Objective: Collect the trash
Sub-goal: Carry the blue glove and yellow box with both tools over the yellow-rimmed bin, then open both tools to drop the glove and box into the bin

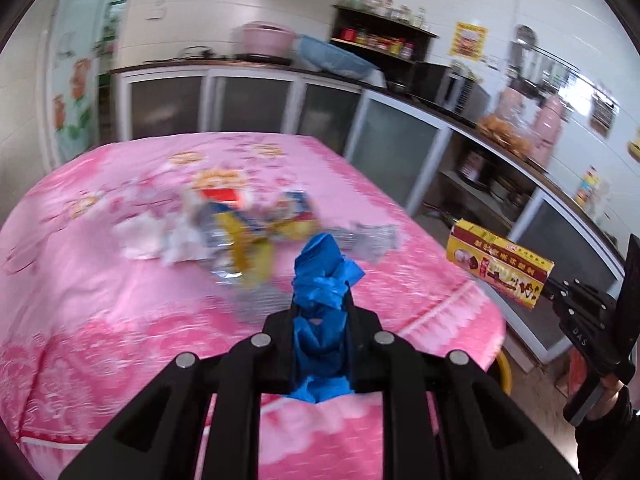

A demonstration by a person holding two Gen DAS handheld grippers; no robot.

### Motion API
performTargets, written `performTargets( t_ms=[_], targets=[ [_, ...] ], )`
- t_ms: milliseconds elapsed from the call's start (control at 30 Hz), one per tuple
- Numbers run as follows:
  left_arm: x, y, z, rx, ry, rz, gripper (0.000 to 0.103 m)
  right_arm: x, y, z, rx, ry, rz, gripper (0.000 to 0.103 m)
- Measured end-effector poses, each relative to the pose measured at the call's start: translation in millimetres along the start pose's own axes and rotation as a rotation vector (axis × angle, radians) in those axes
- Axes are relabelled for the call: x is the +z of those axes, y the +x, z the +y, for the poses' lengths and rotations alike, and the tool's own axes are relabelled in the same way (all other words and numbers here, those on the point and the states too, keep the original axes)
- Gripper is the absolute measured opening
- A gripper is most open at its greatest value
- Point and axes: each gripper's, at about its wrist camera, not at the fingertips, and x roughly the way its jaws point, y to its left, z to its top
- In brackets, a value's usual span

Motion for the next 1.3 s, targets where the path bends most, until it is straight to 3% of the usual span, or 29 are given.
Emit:
performTargets(
  t_ms=[367, 500, 733, 1033, 1300],
  targets=[
    [9, 62, -166, -0.273, 0.229, 0.050, 0.016, -62, -69, -114, -0.266, 0.167, 0.045, 0.001],
    [-3, 94, -230, -0.370, 0.311, 0.103, 0.016, -90, -77, -152, -0.324, 0.233, 0.082, 0.001],
    [-31, 143, -310, -0.481, 0.387, 0.196, 0.016, -138, -74, -203, -0.389, 0.322, 0.147, 0.001],
    [-62, 198, -382, -0.547, 0.452, 0.293, 0.016, -187, -42, -246, -0.416, 0.405, 0.247, 0.001],
    [-86, 242, -415, -0.513, 0.493, 0.350, 0.017, -220, -11, -268, -0.421, 0.443, 0.330, 0.001]
  ],
)
